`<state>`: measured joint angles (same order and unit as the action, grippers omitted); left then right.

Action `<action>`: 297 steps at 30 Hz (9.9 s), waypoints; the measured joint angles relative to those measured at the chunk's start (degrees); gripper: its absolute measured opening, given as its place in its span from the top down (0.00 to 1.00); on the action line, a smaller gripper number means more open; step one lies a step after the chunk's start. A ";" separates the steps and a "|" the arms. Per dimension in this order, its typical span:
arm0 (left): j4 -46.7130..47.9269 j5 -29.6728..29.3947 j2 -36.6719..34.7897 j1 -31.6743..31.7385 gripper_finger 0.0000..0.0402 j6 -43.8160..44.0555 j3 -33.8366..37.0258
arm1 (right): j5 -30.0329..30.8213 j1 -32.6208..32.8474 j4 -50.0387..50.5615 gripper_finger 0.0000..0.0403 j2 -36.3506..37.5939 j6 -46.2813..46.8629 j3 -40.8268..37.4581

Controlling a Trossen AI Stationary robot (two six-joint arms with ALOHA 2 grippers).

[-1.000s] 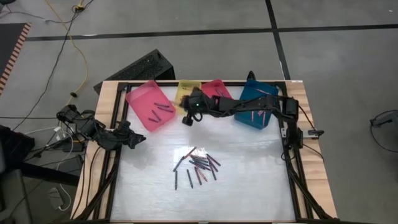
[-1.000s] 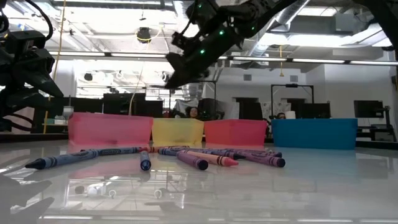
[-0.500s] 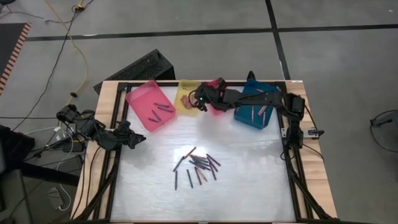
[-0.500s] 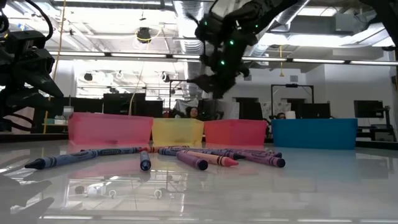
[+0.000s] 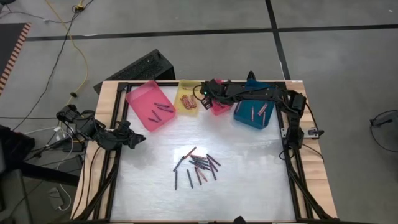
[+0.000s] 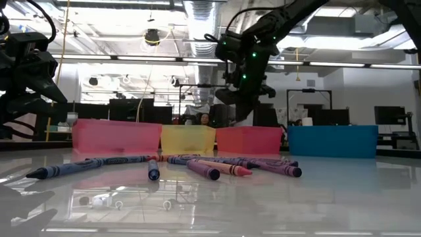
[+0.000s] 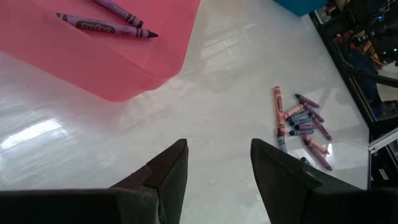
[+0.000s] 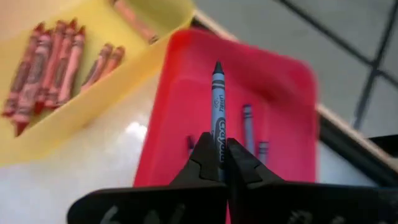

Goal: Sort crayons
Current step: Put the blue crayon into the red bin, then put the red crayon into the yellow bin, then put the violet crayon into the pink bin

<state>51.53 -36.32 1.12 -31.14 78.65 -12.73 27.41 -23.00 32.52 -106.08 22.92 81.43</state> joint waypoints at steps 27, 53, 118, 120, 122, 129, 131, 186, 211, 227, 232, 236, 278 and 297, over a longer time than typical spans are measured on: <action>0.00 -0.02 0.00 -0.02 0.59 0.00 0.00 | -22.87 -0.97 2.20 0.75 -0.06 -1.87 0.75; -0.02 -0.02 0.00 0.00 0.59 0.01 0.00 | -42.32 24.04 0.57 0.75 -2.37 -42.07 10.40; -1.29 0.07 1.09 -0.01 0.59 0.01 0.04 | -30.30 23.25 -5.89 0.94 -18.33 -31.90 9.25; -1.29 0.07 1.09 0.00 0.59 0.01 0.04 | -30.20 23.32 -5.75 0.97 -18.09 -32.36 9.81; -1.29 0.07 1.09 0.00 0.59 0.02 0.04 | -29.93 23.36 -5.32 0.99 -17.33 -32.37 10.20; -1.29 0.07 1.09 0.00 0.59 0.00 0.02 | -28.65 22.87 -5.36 0.99 -16.73 -34.11 12.47; -1.29 0.04 1.09 0.00 0.59 0.00 0.02 | -28.74 22.39 -5.00 0.99 -16.67 -33.91 13.55; -1.27 0.09 1.09 0.00 0.59 0.00 -0.02 | -28.56 -0.54 -1.30 0.99 -17.65 -21.25 26.99; -1.27 0.05 1.07 0.00 0.59 0.00 -0.02 | -28.25 -0.75 -0.24 0.89 -19.91 -20.04 26.93; -1.27 0.02 1.07 0.00 0.59 0.00 -0.02 | -28.75 0.18 3.17 0.87 -18.80 -19.74 26.92; -1.27 0.06 1.07 -0.01 0.59 0.00 -0.02 | -29.12 1.82 7.23 0.87 -17.32 -19.76 26.93; -1.25 0.02 1.07 0.00 0.59 0.00 -0.02 | -30.79 3.74 11.72 0.87 -16.05 -19.93 26.93; -1.27 0.09 1.07 -0.01 0.59 0.00 -0.02 | -31.88 32.62 37.76 0.87 -14.88 0.76 17.48; -1.27 0.04 1.07 0.00 0.59 0.00 -0.02 | -29.29 34.07 35.05 0.87 -15.02 0.62 17.16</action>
<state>50.26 -36.27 2.20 -31.14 78.65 -12.75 -1.88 11.06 67.57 -121.10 23.54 98.59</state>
